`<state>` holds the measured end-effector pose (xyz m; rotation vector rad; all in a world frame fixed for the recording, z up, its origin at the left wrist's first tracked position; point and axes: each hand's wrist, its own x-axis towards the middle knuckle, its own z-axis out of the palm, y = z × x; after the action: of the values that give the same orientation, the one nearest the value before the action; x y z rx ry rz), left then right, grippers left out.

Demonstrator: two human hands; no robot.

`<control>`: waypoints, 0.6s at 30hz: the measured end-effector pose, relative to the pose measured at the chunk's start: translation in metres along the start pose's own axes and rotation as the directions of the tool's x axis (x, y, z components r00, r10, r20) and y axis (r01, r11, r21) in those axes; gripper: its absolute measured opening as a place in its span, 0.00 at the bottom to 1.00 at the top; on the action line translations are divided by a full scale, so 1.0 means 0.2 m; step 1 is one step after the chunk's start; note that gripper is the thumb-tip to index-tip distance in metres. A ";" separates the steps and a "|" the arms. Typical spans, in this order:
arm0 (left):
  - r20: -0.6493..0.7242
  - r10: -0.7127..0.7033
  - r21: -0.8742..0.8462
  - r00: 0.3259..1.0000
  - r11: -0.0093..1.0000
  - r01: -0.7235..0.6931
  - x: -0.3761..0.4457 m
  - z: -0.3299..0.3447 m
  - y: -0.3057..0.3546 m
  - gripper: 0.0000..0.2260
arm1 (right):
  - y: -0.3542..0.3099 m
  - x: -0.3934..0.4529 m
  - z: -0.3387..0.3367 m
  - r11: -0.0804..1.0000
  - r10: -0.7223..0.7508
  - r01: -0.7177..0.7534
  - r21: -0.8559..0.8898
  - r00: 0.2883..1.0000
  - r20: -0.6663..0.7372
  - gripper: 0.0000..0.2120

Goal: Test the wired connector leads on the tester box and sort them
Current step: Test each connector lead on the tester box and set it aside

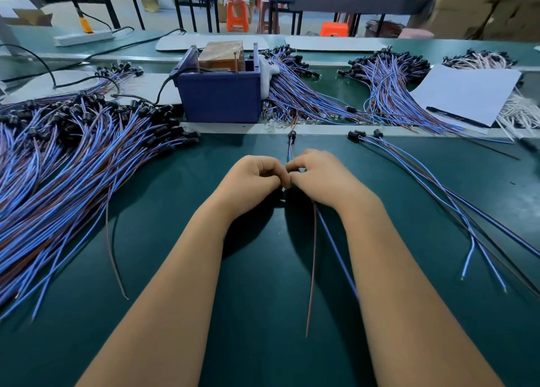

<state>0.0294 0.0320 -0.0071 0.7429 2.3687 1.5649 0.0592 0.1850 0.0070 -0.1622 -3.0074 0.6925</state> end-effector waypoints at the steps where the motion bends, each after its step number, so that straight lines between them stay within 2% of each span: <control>1: 0.003 -0.011 -0.025 1.000 1.000 0.011 0.00 0.00 0.00 0.15 | 0.03 0.00 -0.02 0.996 0.008 -0.006 -0.088 1.000 0.020 0.12; 3: 0.012 -0.036 -0.067 0.999 0.997 0.036 -0.01 0.01 0.00 0.16 | 0.09 0.00 -0.07 0.975 0.054 -0.042 -0.217 0.997 0.047 0.14; 6: 0.019 -0.045 -0.058 0.999 0.997 0.046 -0.01 0.00 -0.01 0.16 | 0.21 -0.01 -0.14 0.938 0.201 -0.182 -0.296 0.979 0.032 0.17; 11: 0.013 -0.041 0.034 0.999 0.999 0.040 0.00 -0.01 -0.03 0.16 | 0.34 -0.06 -0.23 0.884 0.395 -0.401 -0.238 0.916 -0.076 0.11; 16: 0.012 -0.030 0.042 0.999 0.999 0.030 0.01 0.00 -0.02 0.16 | 0.35 -0.07 -0.20 0.791 0.549 -0.592 -0.154 0.798 -0.249 0.18; 18: 0.002 -0.017 0.049 1.000 0.999 0.017 0.01 0.00 -0.01 0.16 | 0.29 -0.06 -0.15 0.770 0.557 -0.622 -0.139 0.762 -0.329 0.20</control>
<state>0.0275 0.0318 -0.0090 0.7319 2.4126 1.5033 0.0783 0.2484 0.0072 -1.1688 -2.7318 0.2759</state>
